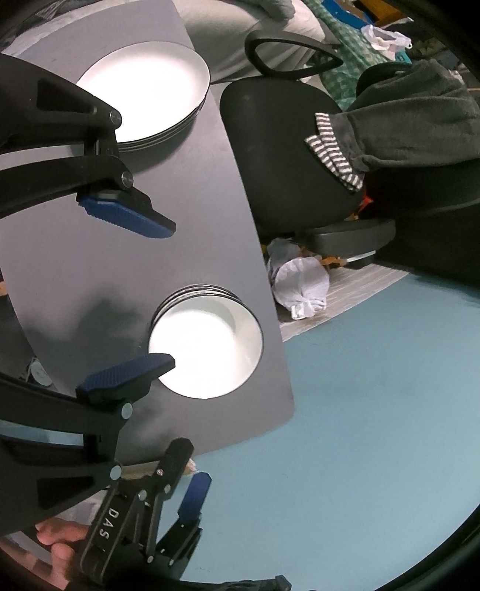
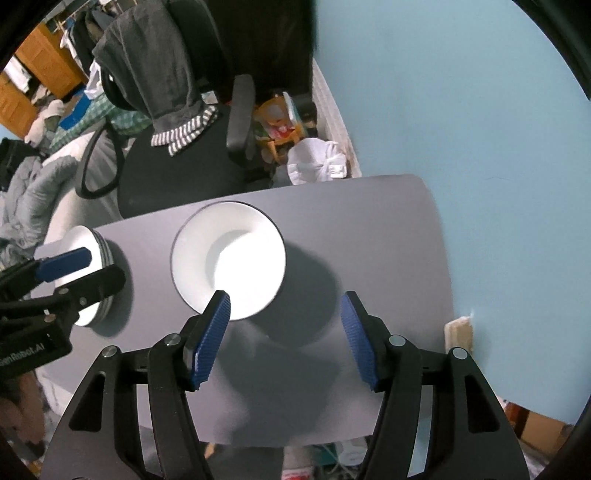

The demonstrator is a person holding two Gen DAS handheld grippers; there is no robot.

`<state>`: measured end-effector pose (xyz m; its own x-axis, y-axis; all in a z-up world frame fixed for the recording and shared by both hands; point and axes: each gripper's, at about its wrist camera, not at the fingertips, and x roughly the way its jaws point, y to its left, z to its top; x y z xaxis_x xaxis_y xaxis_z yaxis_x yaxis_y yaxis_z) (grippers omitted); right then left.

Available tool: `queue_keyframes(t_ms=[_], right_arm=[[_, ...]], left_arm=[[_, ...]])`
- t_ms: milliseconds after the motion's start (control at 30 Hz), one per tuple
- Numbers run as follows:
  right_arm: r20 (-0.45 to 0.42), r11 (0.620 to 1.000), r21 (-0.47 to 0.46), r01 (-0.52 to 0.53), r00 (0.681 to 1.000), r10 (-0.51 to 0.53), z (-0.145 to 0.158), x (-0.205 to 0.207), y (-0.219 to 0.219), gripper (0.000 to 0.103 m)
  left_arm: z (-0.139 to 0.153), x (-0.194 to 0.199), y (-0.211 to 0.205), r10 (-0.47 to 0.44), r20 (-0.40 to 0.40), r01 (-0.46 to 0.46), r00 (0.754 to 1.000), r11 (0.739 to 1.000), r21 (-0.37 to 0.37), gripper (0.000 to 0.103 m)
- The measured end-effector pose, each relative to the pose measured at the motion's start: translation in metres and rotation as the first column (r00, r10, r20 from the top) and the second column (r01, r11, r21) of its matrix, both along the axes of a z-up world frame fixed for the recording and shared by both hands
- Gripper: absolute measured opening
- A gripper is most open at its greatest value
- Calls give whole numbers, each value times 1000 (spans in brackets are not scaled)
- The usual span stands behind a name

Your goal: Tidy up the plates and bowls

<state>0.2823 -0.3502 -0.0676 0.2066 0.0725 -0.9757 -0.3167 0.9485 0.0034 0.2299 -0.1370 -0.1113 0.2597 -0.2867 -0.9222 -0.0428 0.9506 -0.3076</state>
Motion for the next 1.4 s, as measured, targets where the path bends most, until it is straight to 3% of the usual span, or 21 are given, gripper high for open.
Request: queue_keyframes(t_ms=[267, 467, 1100, 1400], right_arm=[[-43, 1000, -13, 20, 999, -21, -13, -1, -20, 62], [-117, 999, 39, 38, 993, -33, -32, 4, -36, 62], [-326, 972, 232, 20, 943, 58, -89, 58, -28, 62], [-344, 967, 251, -32, 931, 120, -111, 67, -19, 62]], left_arm=[[-26, 3, 5, -9, -60, 8, 998, 1000, -23, 67], [-41, 9, 13, 15, -100, -22, 995, 998, -66, 67], [-101, 51, 5, 58, -228, -86, 972, 989, -116, 67], [-123, 59, -3, 75, -277, -114, 958, 985, -128, 67]])
